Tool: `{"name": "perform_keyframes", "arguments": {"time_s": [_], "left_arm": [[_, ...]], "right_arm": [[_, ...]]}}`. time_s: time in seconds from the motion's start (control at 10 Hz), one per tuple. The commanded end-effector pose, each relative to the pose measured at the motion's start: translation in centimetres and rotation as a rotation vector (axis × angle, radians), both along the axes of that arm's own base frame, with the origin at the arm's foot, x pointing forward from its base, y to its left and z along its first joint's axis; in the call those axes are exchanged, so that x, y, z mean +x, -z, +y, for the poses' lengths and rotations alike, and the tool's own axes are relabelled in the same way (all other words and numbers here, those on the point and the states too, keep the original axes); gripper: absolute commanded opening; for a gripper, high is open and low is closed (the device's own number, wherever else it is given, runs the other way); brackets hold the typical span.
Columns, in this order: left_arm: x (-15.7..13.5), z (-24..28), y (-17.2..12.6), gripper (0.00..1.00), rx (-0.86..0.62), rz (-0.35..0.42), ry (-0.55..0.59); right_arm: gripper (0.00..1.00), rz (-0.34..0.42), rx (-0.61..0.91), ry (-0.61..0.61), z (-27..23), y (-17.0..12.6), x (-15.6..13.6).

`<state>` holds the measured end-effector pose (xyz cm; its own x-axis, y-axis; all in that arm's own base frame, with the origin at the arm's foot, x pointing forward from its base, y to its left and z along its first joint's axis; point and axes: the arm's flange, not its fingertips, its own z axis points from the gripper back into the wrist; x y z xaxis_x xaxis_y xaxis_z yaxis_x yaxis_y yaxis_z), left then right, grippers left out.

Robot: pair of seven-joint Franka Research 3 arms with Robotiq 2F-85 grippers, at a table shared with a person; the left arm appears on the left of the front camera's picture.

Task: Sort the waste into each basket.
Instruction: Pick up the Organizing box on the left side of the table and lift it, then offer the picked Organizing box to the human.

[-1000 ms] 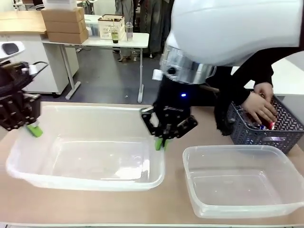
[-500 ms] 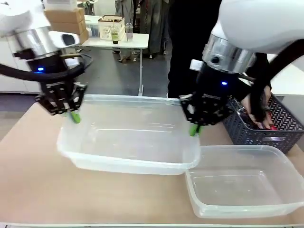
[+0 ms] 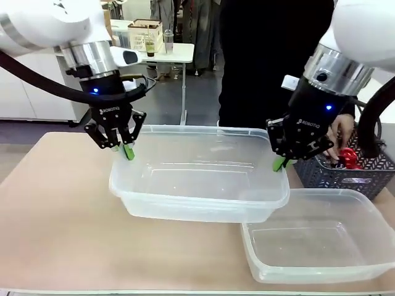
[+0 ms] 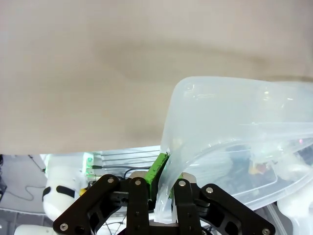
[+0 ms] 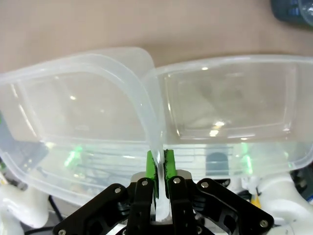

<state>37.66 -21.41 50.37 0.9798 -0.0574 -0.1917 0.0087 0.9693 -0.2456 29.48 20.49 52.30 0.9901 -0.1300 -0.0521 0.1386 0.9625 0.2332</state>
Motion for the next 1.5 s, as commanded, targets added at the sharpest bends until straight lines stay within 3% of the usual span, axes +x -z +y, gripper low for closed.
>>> {"name": "perform_keyframes", "arguments": {"time_s": [0.0,0.3,0.4,0.5,1.4], "left_arm": [[-0.5,2.6,0.8,0.06,0.031,-0.021,-0.077],[0.4,2.7,1.4,0.06,0.026,-0.055,-0.130],[-0.1,0.6,1.0,0.06,0.004,-0.010,-0.043],[-0.1,0.6,1.0,0.06,0.004,-0.010,-0.043],[-0.1,0.6,1.0,0.06,0.004,-0.010,-0.043]], "right_arm": [[0.08,0.044,0.019,0.064,-1.7,1.1,2.0],[0.08,0.048,0.024,0.050,-1.9,2.2,2.2],[0.08,0.036,0.014,0.090,-1.9,2.6,1.6],[0.08,0.052,0.024,0.026,0.1,2.1,2.1],[0.08,0.052,0.024,0.026,0.1,2.1,2.1]]}}
